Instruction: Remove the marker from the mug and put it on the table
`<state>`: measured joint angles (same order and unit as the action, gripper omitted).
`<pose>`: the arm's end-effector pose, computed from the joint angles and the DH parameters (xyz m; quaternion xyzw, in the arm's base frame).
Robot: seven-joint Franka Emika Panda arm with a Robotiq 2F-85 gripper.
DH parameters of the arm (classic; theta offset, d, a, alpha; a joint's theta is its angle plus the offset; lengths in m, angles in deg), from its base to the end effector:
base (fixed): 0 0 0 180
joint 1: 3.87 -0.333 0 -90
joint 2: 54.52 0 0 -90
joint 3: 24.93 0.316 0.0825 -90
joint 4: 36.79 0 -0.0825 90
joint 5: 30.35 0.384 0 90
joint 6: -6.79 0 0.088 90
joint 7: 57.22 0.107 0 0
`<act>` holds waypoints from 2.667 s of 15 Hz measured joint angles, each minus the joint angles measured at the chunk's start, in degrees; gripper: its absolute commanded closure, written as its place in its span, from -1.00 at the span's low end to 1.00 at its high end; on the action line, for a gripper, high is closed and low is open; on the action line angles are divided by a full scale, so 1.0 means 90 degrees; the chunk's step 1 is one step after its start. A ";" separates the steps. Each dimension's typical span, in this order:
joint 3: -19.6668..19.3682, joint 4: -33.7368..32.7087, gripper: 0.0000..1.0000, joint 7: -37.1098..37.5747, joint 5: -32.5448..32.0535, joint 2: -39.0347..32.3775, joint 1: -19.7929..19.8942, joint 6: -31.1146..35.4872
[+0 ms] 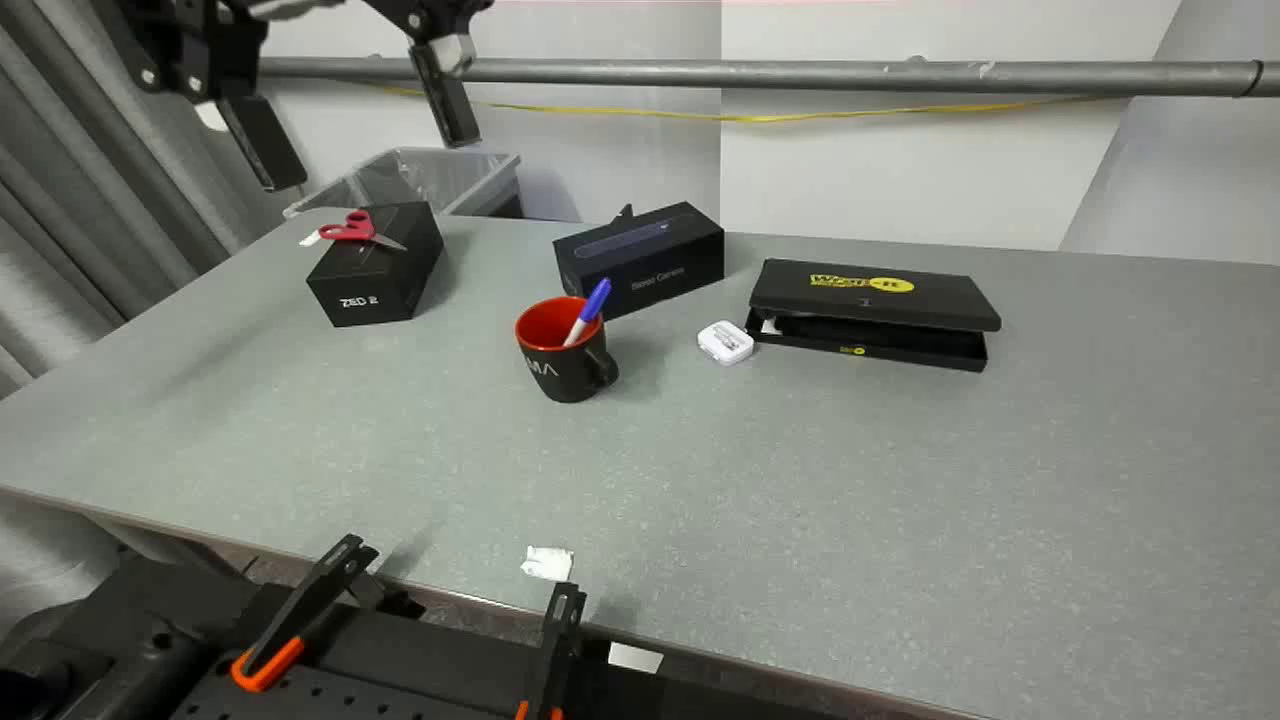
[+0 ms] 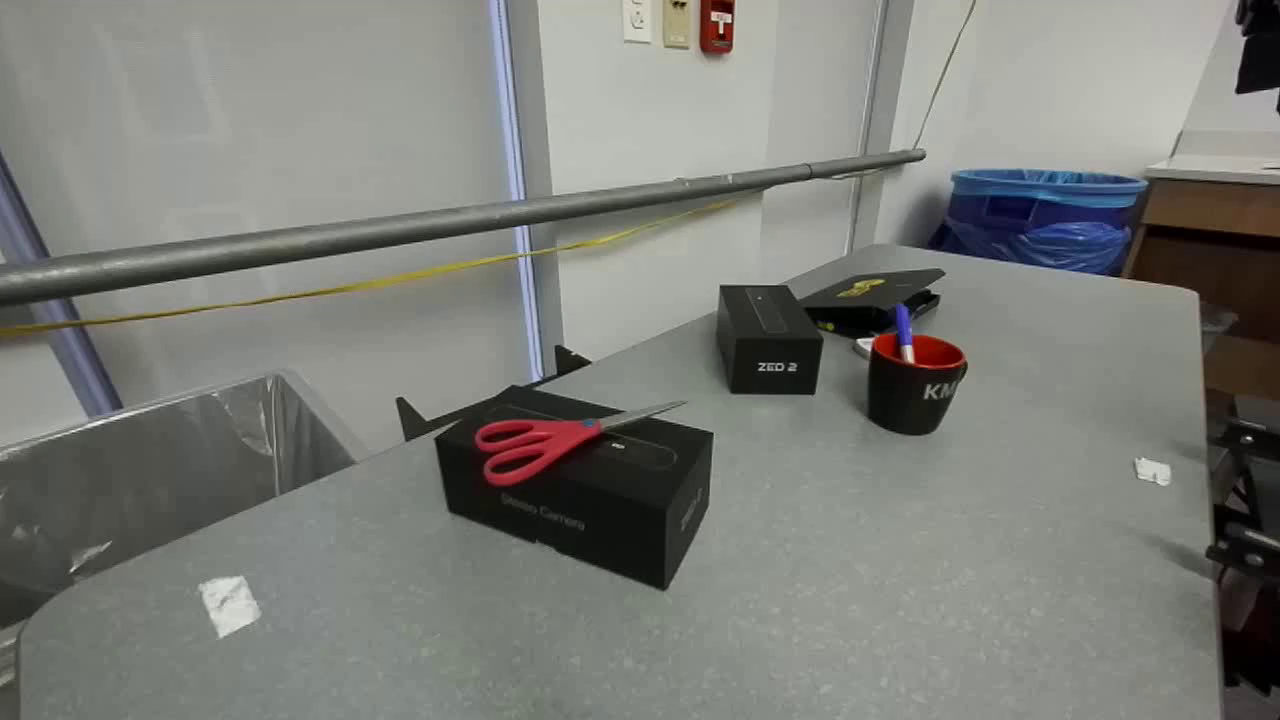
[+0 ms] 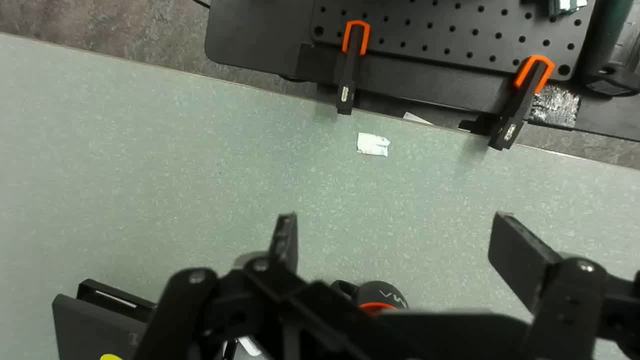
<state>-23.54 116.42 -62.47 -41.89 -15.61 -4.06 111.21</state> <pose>0.3189 -0.0078 0.4291 0.9870 0.0890 -0.0895 0.0994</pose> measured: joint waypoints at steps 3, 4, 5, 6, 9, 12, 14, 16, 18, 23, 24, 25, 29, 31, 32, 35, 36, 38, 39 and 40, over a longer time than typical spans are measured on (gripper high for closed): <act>0.0000 0.0000 -1.00 0.0000 0.0000 -0.0006 0.0000 0.0001; 0.0000 0.0000 -1.00 0.0000 0.0000 -0.0006 0.0000 0.0001; 0.0000 0.0000 -1.00 0.0000 0.0000 -0.0006 0.0000 0.0001; 0.0000 0.0000 -1.00 0.0000 0.0000 -0.0006 0.0000 0.0001; 0.0000 0.0000 -1.00 0.0000 0.0000 -0.0006 0.0000 0.0001; 0.0000 0.0000 -1.00 0.0000 0.0000 -0.0006 0.0000 0.0001; -0.0006 0.0000 -1.00 0.0018 0.0000 -0.0007 -0.0001 0.0023; -0.0041 -0.0001 -1.00 0.0270 0.0045 -0.0008 -0.0001 0.0308; -0.0049 -0.0008 -1.00 0.0718 0.0080 -0.0097 0.0015 0.0785; 0.0062 -0.0194 -1.00 0.2242 0.0125 -0.1244 0.0295 0.2521; 0.0123 -0.0269 -1.00 0.2560 0.0105 -0.1570 0.0404 0.2815; 0.0178 -0.0367 -1.00 0.2845 0.0078 -0.1904 0.0503 0.3035; 0.0214 -0.0565 -1.00 0.3058 0.0075 -0.2469 0.0583 0.3157; 0.0215 -0.0554 -1.00 0.3055 0.0075 -0.2384 0.0583 0.3157; 0.0216 -0.0551 -1.00 0.3054 0.0075 -0.2358 0.0583 0.3157; 0.0223 -0.0548 -1.00 0.3063 0.0075 -0.2364 0.0583 0.3157; 0.0244 -0.0556 -1.00 0.3164 0.0073 -0.2423 0.0583 0.3190; 0.0330 -0.0582 -1.00 0.3605 0.0031 -0.2662 0.0584 0.3419; 0.0381 -0.0612 -1.00 0.3834 -0.0001 -0.2830 0.0584 0.3561; 0.0427 -0.0663 -1.00 0.4107 -0.0073 -0.3024 0.0585 0.3729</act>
<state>-19.70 110.46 -25.50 -42.55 -42.83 1.20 144.77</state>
